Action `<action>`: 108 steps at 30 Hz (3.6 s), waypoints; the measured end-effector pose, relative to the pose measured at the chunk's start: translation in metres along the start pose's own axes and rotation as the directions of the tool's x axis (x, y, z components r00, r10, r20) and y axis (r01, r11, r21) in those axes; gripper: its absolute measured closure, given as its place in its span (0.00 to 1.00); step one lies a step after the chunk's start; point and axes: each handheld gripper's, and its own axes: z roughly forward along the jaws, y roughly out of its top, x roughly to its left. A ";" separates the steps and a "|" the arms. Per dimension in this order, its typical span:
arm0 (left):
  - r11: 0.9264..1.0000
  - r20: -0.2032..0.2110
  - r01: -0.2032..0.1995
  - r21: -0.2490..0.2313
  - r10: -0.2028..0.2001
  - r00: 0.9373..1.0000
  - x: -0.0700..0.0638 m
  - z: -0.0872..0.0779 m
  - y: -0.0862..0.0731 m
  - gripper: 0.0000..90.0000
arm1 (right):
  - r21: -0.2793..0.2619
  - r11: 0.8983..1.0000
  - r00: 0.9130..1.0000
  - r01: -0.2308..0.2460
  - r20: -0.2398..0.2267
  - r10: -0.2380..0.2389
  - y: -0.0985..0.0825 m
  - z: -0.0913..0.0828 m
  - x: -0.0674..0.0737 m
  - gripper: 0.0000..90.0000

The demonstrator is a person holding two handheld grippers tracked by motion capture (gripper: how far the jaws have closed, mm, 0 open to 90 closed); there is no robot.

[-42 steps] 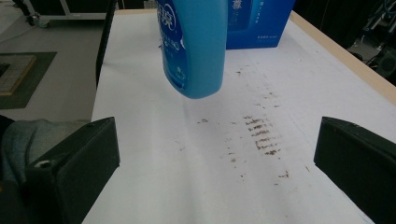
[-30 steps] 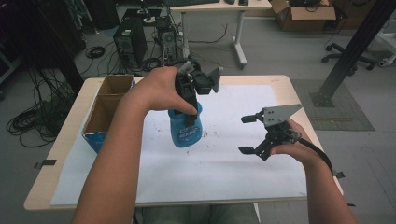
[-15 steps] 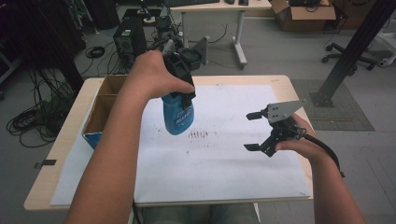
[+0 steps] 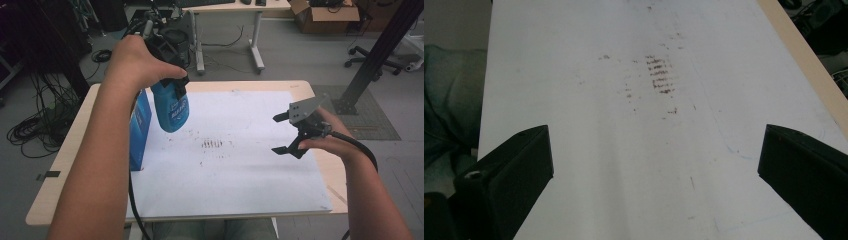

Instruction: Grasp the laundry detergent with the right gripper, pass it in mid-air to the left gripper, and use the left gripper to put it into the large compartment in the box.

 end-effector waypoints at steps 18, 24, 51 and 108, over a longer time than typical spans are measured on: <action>0.982 -0.012 0.188 -0.036 -0.188 0.982 0.051 -0.035 -0.019 0.42 | 0.186 0.982 0.999 0.041 -0.018 -0.038 0.016 0.003 -0.018 0.02; 0.967 -0.004 0.252 -0.041 -0.252 0.968 0.070 -0.043 -0.024 0.42 | 0.205 0.977 0.998 0.062 -0.021 -0.059 0.020 0.006 -0.019 0.02; 0.871 -0.029 0.490 -0.037 -0.491 0.870 0.140 -0.040 -0.065 0.42 | 0.265 0.961 0.996 0.079 -0.055 -0.067 0.017 0.024 -0.018 0.03; 0.871 -0.002 0.478 0.115 -0.481 0.877 0.149 0.125 -0.089 0.42 | 0.237 0.968 0.996 0.081 -0.058 -0.069 0.015 0.025 -0.013 0.03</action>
